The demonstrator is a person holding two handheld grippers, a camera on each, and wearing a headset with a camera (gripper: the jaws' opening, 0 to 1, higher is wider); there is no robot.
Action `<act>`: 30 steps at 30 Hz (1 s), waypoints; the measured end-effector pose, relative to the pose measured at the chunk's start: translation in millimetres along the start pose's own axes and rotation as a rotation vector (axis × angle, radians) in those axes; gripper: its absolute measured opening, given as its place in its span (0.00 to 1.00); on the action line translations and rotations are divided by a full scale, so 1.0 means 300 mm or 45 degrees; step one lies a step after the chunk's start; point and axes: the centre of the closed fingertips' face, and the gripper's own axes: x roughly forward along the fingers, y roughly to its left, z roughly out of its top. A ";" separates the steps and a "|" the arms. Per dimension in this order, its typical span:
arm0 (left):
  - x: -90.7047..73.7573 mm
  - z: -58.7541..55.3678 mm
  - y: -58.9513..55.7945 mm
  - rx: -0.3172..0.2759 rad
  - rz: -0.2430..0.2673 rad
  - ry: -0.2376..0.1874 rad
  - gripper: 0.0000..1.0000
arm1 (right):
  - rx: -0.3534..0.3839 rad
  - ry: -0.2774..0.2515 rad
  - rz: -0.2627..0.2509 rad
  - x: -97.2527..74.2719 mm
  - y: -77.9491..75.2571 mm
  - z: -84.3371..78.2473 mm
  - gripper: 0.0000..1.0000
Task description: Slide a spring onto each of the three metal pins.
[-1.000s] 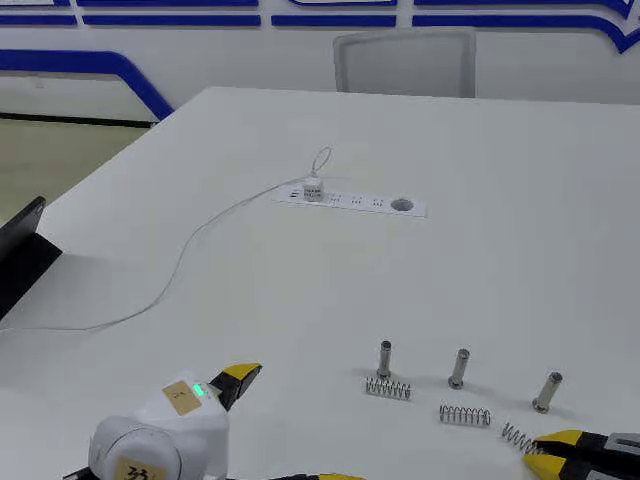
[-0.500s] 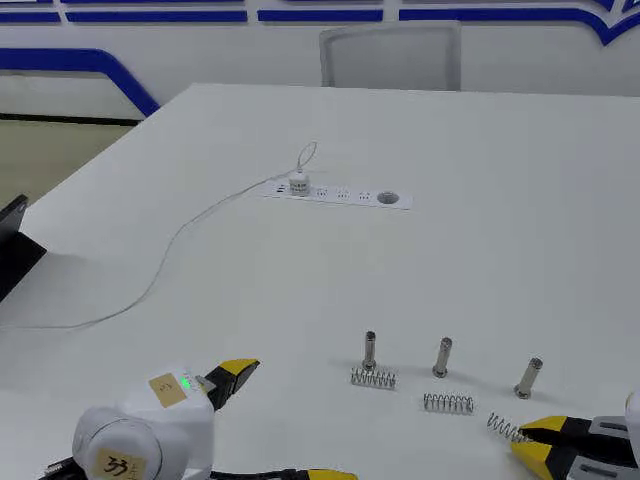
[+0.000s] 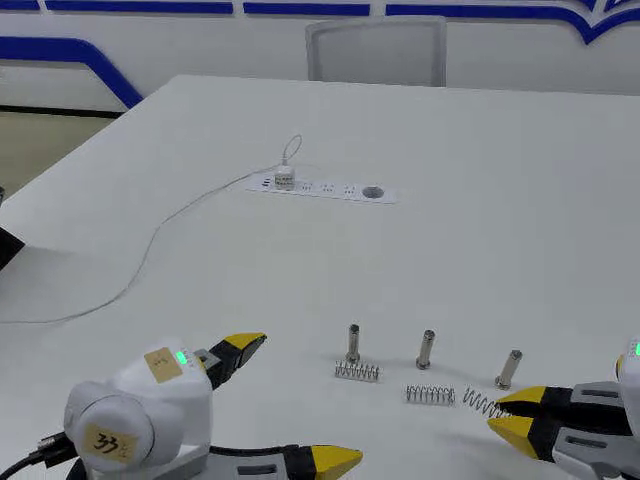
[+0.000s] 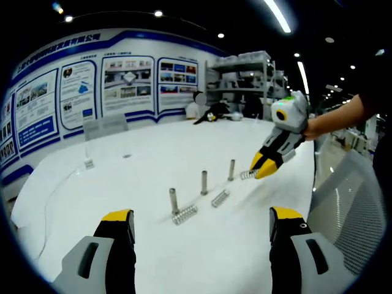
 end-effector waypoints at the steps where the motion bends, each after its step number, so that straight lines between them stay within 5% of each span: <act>1: 0.009 0.020 -0.008 0.015 -0.014 -0.018 0.93 | -0.017 0.004 0.012 -0.004 0.010 0.008 0.10; 4: 0.024 0.068 -0.030 0.074 -0.059 -0.077 0.85 | -0.041 0.015 0.034 -0.012 0.028 0.021 0.10; 10: 0.061 0.080 -0.079 0.108 -0.163 -0.044 0.80 | -0.093 0.021 0.077 -0.016 0.064 0.051 0.10; 14: 0.078 0.098 -0.135 0.139 -0.262 -0.058 0.63 | -0.126 0.011 0.103 -0.018 0.087 0.082 0.10; 19: 0.105 0.101 -0.182 0.168 -0.343 -0.037 0.61 | -0.172 0.004 0.131 -0.024 0.110 0.119 0.10; 30: 0.124 0.129 -0.281 0.216 -0.527 -0.031 0.40 | -0.287 0.004 0.207 -0.036 0.190 0.175 0.10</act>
